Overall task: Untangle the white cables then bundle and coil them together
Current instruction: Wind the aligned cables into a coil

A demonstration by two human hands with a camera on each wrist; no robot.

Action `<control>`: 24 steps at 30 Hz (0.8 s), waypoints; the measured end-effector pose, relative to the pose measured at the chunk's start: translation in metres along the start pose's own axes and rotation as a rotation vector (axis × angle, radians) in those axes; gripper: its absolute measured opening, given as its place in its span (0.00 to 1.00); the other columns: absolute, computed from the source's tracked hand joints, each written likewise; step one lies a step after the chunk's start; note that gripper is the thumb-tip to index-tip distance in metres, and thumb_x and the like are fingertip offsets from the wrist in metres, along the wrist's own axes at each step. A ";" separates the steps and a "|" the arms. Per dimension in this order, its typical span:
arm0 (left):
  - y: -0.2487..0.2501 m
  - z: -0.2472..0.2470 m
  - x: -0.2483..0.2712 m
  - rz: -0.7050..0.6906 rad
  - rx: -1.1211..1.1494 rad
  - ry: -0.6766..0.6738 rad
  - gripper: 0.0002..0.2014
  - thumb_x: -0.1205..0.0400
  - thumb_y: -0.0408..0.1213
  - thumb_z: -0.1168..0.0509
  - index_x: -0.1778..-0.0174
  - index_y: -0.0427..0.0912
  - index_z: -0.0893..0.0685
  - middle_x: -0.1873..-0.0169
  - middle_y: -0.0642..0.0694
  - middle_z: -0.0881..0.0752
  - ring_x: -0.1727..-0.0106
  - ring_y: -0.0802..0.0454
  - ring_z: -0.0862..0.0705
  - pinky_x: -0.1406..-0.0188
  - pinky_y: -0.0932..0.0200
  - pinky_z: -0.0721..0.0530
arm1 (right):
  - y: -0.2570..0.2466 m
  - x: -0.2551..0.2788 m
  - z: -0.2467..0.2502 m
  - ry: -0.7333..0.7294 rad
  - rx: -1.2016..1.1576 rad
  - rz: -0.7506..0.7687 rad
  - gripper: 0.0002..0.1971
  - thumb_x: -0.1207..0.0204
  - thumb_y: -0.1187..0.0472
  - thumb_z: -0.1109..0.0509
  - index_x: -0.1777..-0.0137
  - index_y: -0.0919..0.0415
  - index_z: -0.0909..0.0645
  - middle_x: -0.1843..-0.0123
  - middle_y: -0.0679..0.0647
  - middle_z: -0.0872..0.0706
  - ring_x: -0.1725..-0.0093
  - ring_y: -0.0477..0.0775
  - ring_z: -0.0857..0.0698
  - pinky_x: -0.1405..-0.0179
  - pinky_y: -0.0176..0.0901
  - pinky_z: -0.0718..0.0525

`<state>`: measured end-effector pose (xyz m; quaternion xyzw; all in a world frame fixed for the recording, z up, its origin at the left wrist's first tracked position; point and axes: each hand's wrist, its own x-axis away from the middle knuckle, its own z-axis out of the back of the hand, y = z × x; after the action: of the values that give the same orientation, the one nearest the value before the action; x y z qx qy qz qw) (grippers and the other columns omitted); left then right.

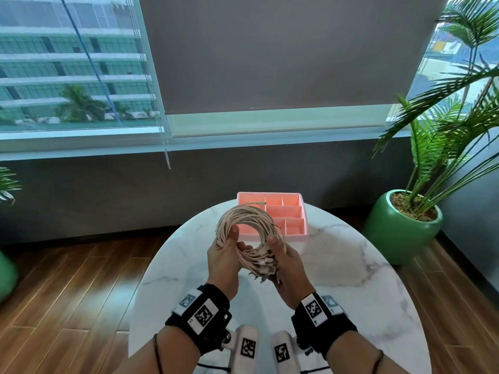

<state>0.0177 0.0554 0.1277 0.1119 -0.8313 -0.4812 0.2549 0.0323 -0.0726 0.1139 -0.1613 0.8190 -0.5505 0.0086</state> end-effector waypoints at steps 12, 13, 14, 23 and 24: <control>-0.010 0.001 0.007 0.148 -0.273 -0.180 0.15 0.16 0.54 0.32 0.52 0.45 0.17 0.61 0.45 0.14 0.60 0.50 0.19 0.63 0.56 0.26 | 0.011 -0.006 0.016 0.149 -0.002 0.111 0.13 0.29 0.69 0.20 0.46 0.70 0.15 0.55 0.72 0.10 0.60 0.63 0.13 0.67 0.46 0.17; -0.009 0.001 0.007 0.152 -0.302 -0.213 0.13 0.17 0.53 0.31 0.53 0.45 0.17 0.63 0.45 0.17 0.62 0.51 0.23 0.69 0.59 0.29 | 0.009 -0.008 0.018 0.179 -0.037 0.105 0.12 0.28 0.73 0.23 0.45 0.73 0.16 0.54 0.72 0.11 0.59 0.64 0.12 0.66 0.47 0.15; -0.008 0.001 0.007 0.160 -0.300 -0.233 0.12 0.17 0.51 0.30 0.54 0.45 0.17 0.66 0.45 0.21 0.67 0.53 0.27 0.74 0.61 0.33 | 0.007 -0.011 0.019 0.202 -0.049 0.102 0.13 0.28 0.75 0.24 0.44 0.75 0.16 0.53 0.72 0.11 0.58 0.65 0.12 0.64 0.49 0.14; 0.003 -0.018 0.012 0.251 -0.049 -0.357 0.08 0.18 0.37 0.27 0.50 0.36 0.14 0.69 0.45 0.15 0.78 0.57 0.26 0.72 0.64 0.16 | -0.014 -0.013 0.010 0.232 -0.358 0.153 0.24 0.30 0.66 0.21 0.34 0.71 0.18 0.38 0.71 0.12 0.42 0.70 0.12 0.42 0.62 0.12; 0.004 -0.019 0.013 0.244 -0.044 -0.386 0.10 0.19 0.37 0.27 0.47 0.35 0.14 0.67 0.45 0.14 0.77 0.57 0.25 0.68 0.62 0.14 | -0.016 -0.012 0.010 0.209 -0.398 0.121 0.26 0.30 0.63 0.22 0.32 0.71 0.19 0.36 0.72 0.14 0.41 0.70 0.13 0.41 0.61 0.13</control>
<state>0.0169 0.0372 0.1427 -0.0894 -0.8613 -0.4772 0.1498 0.0496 -0.0837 0.1230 -0.0529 0.9161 -0.3903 -0.0752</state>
